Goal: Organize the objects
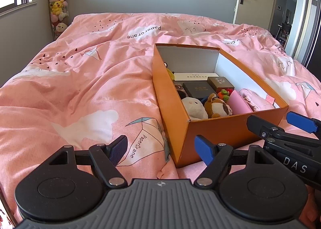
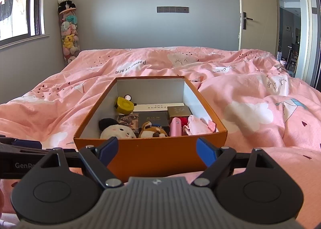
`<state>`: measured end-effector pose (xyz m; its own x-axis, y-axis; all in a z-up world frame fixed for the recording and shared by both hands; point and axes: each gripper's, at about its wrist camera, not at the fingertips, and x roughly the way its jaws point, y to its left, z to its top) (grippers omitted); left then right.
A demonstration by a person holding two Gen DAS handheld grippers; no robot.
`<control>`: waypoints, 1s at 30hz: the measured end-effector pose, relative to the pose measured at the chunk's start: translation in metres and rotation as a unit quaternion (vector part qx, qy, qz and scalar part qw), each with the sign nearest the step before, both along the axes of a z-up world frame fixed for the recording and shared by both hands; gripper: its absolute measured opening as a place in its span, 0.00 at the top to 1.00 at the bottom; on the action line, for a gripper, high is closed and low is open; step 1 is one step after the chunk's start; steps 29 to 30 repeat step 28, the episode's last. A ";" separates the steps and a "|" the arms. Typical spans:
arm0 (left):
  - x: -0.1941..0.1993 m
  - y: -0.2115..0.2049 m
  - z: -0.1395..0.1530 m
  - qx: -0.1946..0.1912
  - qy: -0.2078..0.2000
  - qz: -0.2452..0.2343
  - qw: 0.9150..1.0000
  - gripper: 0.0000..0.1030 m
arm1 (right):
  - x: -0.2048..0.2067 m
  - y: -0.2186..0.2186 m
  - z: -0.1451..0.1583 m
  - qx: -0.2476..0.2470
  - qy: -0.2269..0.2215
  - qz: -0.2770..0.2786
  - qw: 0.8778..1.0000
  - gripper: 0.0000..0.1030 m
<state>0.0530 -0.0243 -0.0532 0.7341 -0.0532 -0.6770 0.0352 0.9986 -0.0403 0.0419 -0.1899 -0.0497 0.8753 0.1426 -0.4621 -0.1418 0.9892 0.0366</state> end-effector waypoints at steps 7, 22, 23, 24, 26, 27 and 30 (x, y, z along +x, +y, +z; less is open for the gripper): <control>0.000 0.000 0.000 0.009 0.000 0.005 1.000 0.14 | 0.001 -0.001 0.000 0.002 0.001 0.000 1.000 0.17; -0.002 0.001 -0.001 0.011 -0.001 -0.006 1.000 0.14 | 0.000 -0.001 -0.001 0.003 0.004 -0.003 1.000 0.17; -0.001 0.001 -0.001 0.011 -0.001 -0.006 1.000 0.14 | -0.001 0.000 -0.001 0.003 0.004 -0.004 1.000 0.17; -0.001 0.001 -0.001 0.011 -0.001 -0.006 1.000 0.14 | -0.001 0.000 -0.002 0.004 0.005 -0.004 1.000 0.17; -0.001 0.001 -0.001 0.011 -0.001 -0.006 1.000 0.14 | -0.002 0.000 -0.002 0.003 0.005 -0.006 1.000 0.17; -0.001 0.001 -0.001 0.010 -0.001 -0.006 1.000 0.14 | -0.002 0.000 -0.002 0.003 0.005 -0.005 1.000 0.17; -0.001 0.001 -0.001 0.011 -0.001 -0.005 1.000 0.14 | -0.002 0.000 -0.002 0.003 0.005 -0.005 1.000 0.17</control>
